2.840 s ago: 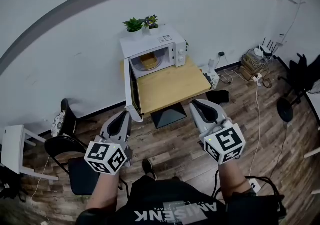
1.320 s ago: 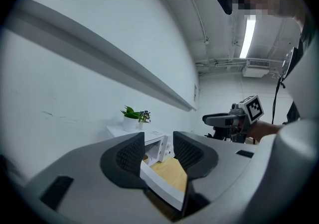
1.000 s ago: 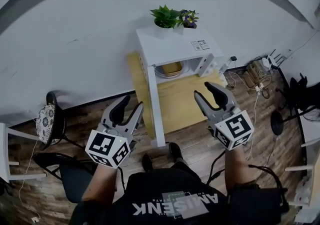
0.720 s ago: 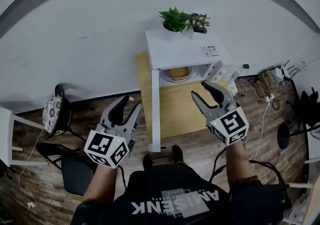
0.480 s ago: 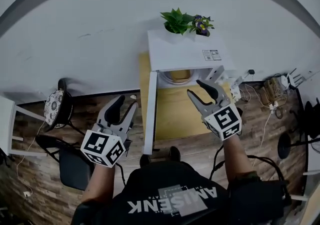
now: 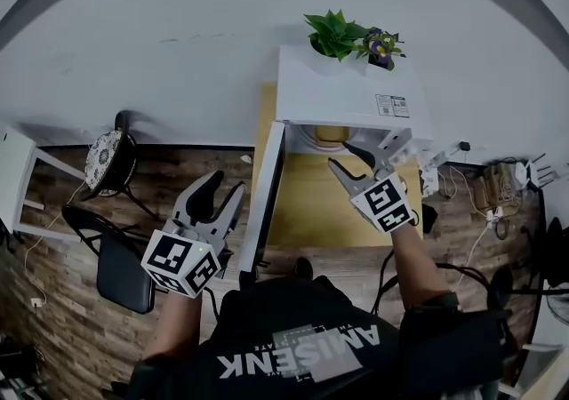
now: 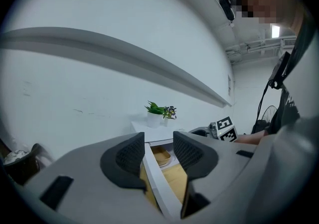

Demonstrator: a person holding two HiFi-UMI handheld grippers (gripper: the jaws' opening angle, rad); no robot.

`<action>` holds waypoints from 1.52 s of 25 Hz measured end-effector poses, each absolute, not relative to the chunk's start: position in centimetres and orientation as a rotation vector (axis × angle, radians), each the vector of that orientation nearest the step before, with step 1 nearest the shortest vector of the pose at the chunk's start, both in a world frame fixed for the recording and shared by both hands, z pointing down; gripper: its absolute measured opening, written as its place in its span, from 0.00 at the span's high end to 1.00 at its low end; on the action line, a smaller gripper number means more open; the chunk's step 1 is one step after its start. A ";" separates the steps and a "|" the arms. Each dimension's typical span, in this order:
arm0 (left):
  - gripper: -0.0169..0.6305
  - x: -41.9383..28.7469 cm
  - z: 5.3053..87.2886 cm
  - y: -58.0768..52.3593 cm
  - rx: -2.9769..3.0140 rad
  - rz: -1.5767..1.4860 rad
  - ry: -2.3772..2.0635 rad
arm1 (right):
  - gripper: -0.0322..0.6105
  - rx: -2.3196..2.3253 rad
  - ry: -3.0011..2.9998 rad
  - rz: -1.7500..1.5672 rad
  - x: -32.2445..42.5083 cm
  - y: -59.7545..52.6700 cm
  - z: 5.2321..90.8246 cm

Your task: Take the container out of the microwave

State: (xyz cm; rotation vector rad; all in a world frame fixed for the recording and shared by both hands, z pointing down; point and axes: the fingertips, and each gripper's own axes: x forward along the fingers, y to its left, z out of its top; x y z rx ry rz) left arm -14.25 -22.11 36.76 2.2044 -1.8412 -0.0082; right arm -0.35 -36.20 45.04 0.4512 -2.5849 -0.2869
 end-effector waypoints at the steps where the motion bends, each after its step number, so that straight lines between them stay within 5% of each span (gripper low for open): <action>1: 0.72 -14.1 37.0 -22.0 2.194 -0.010 -1.850 | 0.71 0.434 -2.575 -0.286 -0.5 -36.6 45.9; 38: 0.72 -15.6 39.8 -19.2 1.858 -0.023 -2.075 | 0.71 0.193 -2.154 -0.464 -5.6 -47.5 65.2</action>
